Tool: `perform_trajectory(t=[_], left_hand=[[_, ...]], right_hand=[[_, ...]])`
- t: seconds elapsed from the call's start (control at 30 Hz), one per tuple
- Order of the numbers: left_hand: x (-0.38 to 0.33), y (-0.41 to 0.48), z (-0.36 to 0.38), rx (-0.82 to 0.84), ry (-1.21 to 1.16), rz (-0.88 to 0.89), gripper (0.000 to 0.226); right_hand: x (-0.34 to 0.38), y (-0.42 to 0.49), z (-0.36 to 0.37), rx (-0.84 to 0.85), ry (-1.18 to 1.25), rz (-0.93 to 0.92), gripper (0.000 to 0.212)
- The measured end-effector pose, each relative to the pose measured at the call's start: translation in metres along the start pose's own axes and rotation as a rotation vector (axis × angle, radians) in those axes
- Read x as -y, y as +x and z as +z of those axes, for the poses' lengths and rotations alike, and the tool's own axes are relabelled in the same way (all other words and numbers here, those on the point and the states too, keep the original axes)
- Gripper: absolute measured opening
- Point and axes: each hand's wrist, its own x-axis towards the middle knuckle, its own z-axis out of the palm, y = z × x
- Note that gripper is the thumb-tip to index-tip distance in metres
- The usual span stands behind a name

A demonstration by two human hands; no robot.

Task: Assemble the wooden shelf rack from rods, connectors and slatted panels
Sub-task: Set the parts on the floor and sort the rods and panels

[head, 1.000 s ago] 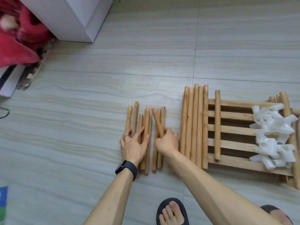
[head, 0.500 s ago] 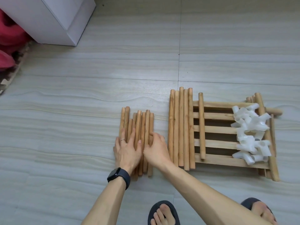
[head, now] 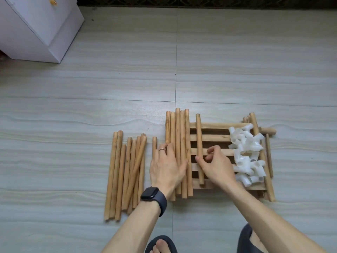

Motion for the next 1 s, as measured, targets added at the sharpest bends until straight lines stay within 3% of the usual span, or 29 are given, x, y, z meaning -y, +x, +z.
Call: perform_trajectory(t=[0.1,0.23,0.37,0.5,0.77,0.9,1.0], left_hand=[[-0.023,-0.002,0.005,0.059,0.154,-0.087,0.086],[-0.048,0.003,0.004,0.099,0.147,-0.24,0.089],[-0.065,0.011,0.01,0.143,0.164,-0.299,0.087],[-0.074,0.025,0.016,0.192,0.256,-0.31,0.102],[-0.041,0.044,0.0,0.224,-0.131,-0.262,0.053],[0.018,0.039,-0.04,0.034,-0.299,-0.257,0.036],[0.086,0.027,-0.074,-0.114,-0.312,-0.353,0.034]], right_hand=[[-0.006,0.0,0.01,0.017,-0.016,-0.047,0.035],[-0.014,0.004,0.013,0.017,0.029,-0.04,0.032],[-0.025,0.005,0.005,0.029,0.175,-0.011,0.031],[-0.032,0.004,0.002,0.07,0.258,-0.004,0.026],[-0.028,0.002,-0.003,0.102,0.237,-0.03,0.028],[0.003,-0.018,0.0,0.053,0.193,-0.143,0.02],[0.041,-0.048,0.017,0.165,0.287,-0.278,0.019]])
